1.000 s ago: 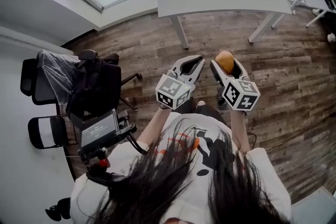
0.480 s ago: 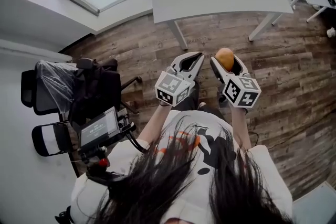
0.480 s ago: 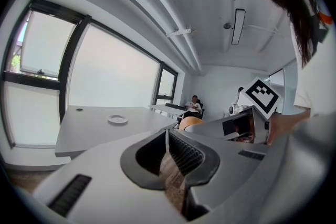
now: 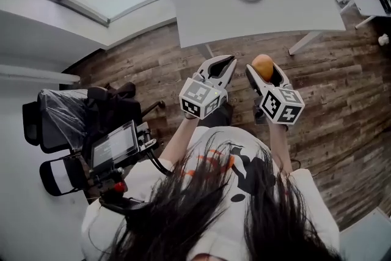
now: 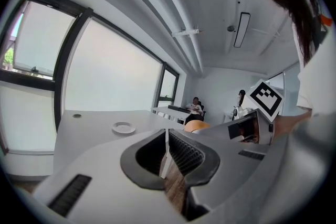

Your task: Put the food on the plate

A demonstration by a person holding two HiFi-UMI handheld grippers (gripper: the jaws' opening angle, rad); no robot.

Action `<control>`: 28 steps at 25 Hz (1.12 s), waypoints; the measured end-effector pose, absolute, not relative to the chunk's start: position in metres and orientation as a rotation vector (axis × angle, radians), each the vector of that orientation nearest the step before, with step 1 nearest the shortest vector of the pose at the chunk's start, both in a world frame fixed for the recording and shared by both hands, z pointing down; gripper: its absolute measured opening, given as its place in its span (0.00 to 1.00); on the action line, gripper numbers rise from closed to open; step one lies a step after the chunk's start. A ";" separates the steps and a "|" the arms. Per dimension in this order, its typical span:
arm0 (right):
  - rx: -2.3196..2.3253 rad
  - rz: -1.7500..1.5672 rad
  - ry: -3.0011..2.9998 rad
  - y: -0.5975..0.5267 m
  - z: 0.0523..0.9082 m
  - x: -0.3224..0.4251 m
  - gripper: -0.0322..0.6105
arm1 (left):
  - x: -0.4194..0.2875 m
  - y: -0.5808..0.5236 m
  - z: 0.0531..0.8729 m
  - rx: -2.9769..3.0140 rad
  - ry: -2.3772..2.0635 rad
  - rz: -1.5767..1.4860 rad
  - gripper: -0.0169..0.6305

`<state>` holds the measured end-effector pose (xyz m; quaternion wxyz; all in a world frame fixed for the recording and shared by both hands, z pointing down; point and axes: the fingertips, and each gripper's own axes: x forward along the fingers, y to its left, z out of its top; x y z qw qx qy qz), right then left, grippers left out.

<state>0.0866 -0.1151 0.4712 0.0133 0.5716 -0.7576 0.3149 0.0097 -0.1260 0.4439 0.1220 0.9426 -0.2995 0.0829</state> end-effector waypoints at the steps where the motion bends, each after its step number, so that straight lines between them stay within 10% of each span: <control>1: 1.786 0.979 -2.356 -0.125 0.471 0.085 0.63 | 0.008 -0.137 0.444 2.753 -0.867 0.241 0.04; 28: 1.824 1.022 -2.225 -0.288 0.487 0.093 0.63 | 0.024 -0.304 0.469 2.713 -0.721 0.262 0.04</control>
